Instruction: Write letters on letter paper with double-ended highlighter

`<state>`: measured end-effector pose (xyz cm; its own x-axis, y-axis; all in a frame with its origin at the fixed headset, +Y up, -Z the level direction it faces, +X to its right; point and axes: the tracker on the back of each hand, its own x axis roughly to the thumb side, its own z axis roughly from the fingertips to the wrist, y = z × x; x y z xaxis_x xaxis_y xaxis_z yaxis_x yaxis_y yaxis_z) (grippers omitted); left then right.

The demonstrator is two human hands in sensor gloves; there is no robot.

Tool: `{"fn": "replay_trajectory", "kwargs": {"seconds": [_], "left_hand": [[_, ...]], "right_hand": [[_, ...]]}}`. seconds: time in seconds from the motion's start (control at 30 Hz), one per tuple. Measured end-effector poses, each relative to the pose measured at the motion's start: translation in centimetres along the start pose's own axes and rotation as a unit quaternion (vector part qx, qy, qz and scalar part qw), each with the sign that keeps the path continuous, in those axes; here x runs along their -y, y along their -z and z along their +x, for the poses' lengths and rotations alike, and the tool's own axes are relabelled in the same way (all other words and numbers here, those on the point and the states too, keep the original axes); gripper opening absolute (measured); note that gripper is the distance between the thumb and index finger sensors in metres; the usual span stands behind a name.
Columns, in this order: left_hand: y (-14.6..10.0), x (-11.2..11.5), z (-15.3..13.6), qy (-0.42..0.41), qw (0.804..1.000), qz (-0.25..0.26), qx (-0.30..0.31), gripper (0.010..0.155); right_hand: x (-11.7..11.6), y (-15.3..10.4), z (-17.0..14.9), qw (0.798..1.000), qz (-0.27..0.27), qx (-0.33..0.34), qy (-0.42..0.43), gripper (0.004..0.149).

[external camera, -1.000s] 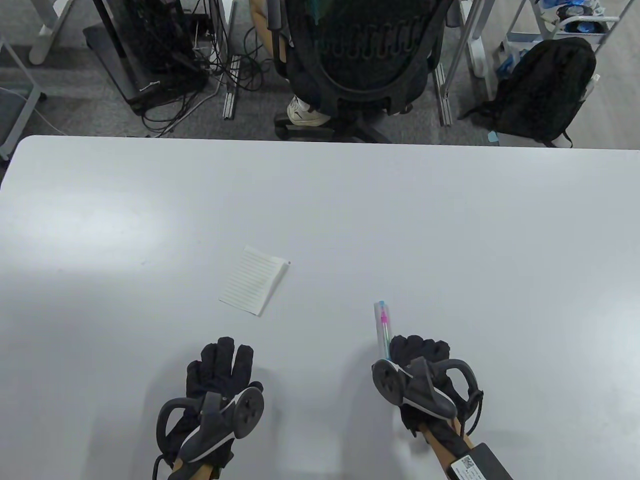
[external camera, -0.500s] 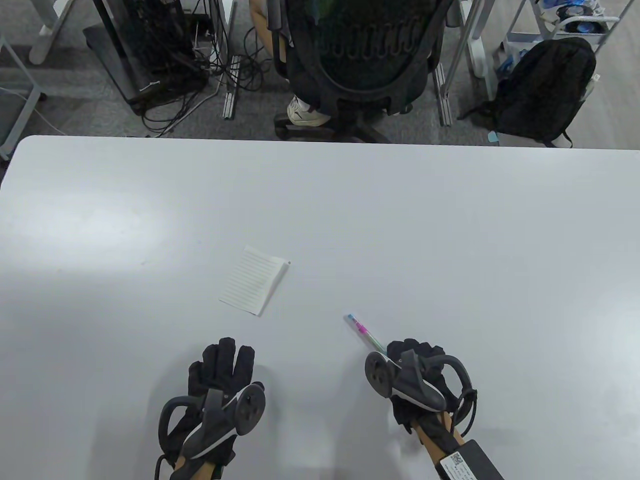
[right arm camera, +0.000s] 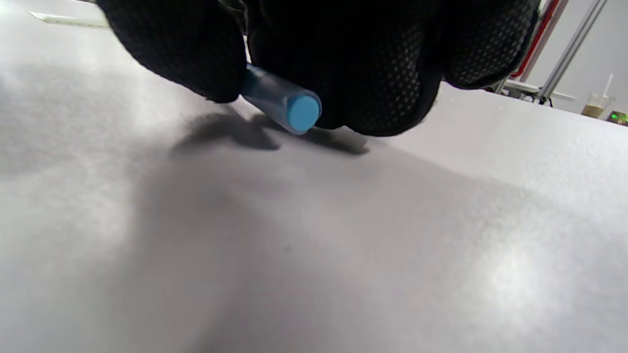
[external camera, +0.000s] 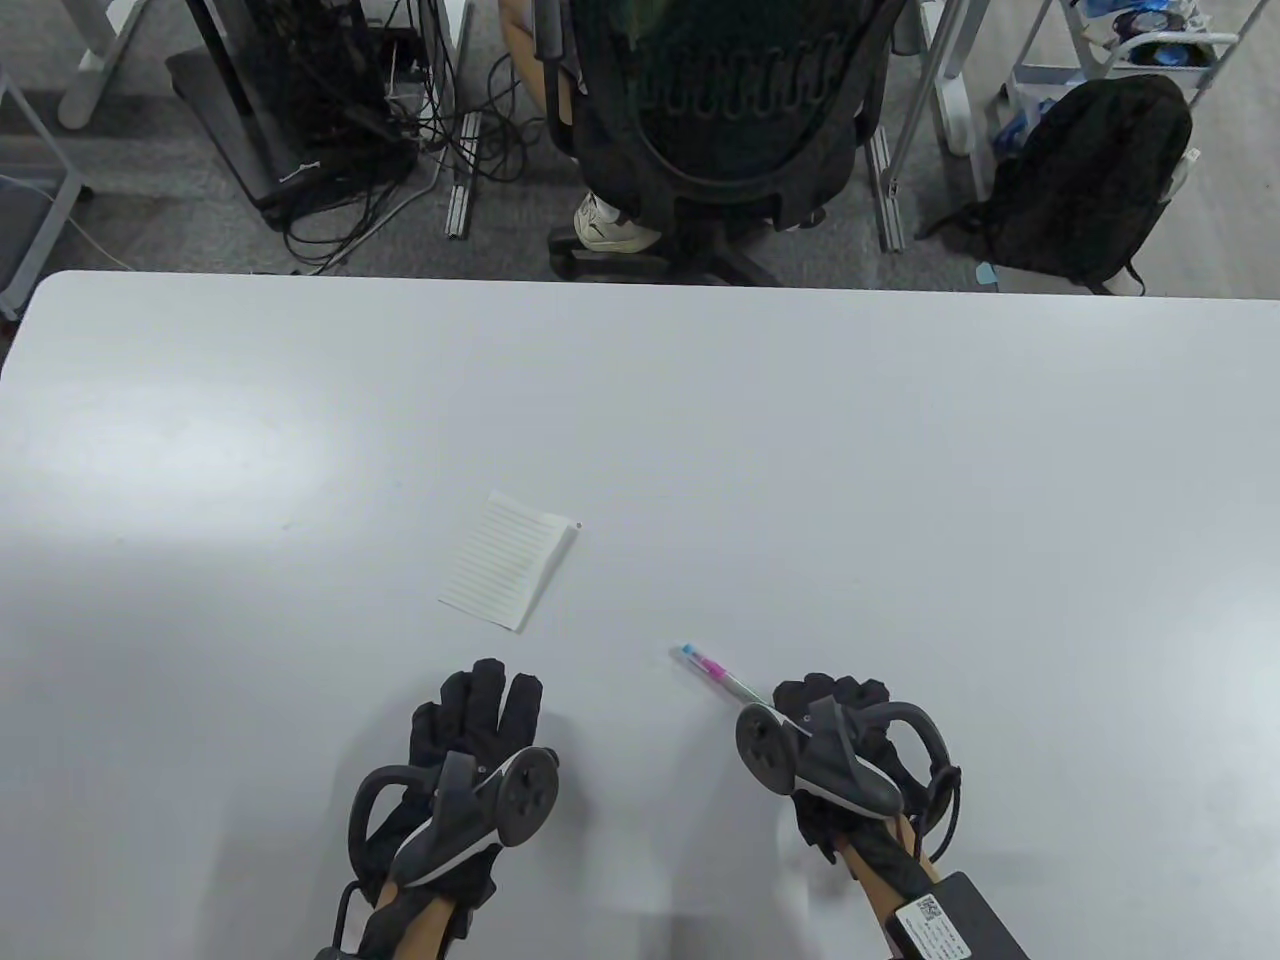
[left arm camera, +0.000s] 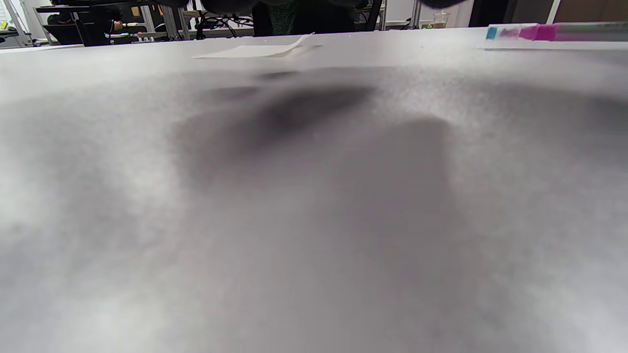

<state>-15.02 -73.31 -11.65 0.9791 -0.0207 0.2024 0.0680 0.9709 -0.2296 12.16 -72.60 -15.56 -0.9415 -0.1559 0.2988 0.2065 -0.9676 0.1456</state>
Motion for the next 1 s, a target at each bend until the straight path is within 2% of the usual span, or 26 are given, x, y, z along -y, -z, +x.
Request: {"fn": "replay_trajectory", "kwargs": {"seconds": [0.2,0.53,0.63,0.8,1.0], "left_hand": [[-0.3,-0.7,0.5,-0.017,0.999,0.023,0.018,0.073],[-1.1,-1.1,2.5,0.016,0.997,0.047,0.054,0.078],[-1.1,-1.1,2.7,0.017,0.997,0.051,0.058,0.074],[-1.2,-1.1,2.9,0.028,0.996,0.064,0.062,0.060],[-1.4,-1.0,3.2,0.045,0.993,0.073,0.076,0.053]], "right_hand": [[1.6,-1.2,2.3,0.996,-0.038,0.070,-0.030,0.050],[3.1,-2.4,6.6,0.979,-0.090,0.177,-0.045,0.049],[3.3,-2.7,7.3,0.974,-0.113,0.194,-0.036,0.049],[3.5,-2.8,7.8,0.970,-0.134,0.201,-0.034,0.049],[3.3,-2.8,7.4,0.969,-0.140,0.203,-0.032,0.049]]}}
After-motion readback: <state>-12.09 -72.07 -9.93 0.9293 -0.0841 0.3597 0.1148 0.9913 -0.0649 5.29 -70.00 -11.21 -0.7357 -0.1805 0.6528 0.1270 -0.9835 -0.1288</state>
